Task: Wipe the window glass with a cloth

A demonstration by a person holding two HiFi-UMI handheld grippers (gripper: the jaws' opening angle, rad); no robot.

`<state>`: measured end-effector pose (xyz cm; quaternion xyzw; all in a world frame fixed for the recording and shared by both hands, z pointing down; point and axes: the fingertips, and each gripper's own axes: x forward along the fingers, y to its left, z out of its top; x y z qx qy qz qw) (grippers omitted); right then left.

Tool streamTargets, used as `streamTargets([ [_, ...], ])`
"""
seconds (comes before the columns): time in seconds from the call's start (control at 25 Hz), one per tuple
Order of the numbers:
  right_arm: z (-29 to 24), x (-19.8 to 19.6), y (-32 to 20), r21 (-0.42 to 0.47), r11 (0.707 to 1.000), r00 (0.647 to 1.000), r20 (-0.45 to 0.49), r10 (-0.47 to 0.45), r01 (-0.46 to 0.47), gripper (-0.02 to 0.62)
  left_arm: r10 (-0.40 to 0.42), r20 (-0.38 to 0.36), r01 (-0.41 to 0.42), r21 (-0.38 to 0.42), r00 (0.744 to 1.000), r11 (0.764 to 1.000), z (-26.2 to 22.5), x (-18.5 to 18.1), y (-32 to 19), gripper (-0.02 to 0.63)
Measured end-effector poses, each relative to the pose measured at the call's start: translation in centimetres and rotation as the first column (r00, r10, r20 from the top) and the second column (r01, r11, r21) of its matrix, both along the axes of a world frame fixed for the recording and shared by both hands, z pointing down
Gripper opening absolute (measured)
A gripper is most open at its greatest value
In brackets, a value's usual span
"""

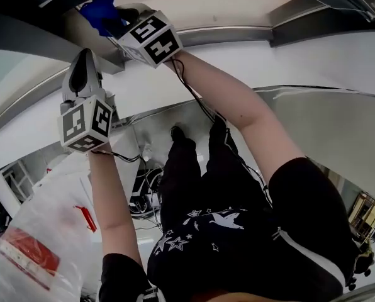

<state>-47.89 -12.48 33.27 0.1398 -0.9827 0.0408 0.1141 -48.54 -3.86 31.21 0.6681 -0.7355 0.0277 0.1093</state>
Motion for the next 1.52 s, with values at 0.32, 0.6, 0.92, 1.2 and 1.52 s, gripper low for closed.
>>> streamTargets([
  [0.32,-0.1,1.8,-2.9,0.0,1.0,0.999,0.051,0.012,-0.012,0.086,0.046,0.024,-0.045,-0.035,0.999,0.998,1.8,2.7,-2.0,0.009],
  [0.6,-0.1,9.7,-6.8,0.081,0.99,0.992,0.057,0.111,-0.115,0.086,0.094,0.038,-0.092,-0.067,0.995,0.994,2.5,7.5,-5.7,0.009],
  [0.92,0.9,23.1,-12.4,0.055,0.962,0.962,0.069,0.263,-0.267,0.086,0.206,0.031,-0.203,-0.071,0.978,0.977,3.5,16.8,-12.5,0.009],
  [1.2,0.8,35.9,-17.8,0.018,0.907,0.902,0.113,0.417,-0.422,0.086,0.318,0.031,-0.315,-0.084,0.947,0.945,4.0,27.0,-16.9,0.009],
  [1.52,1.1,49.9,-23.7,0.013,0.829,0.826,0.094,0.555,-0.559,0.086,0.384,0.016,-0.382,-0.068,0.923,0.922,3.6,37.3,-21.8,0.009],
])
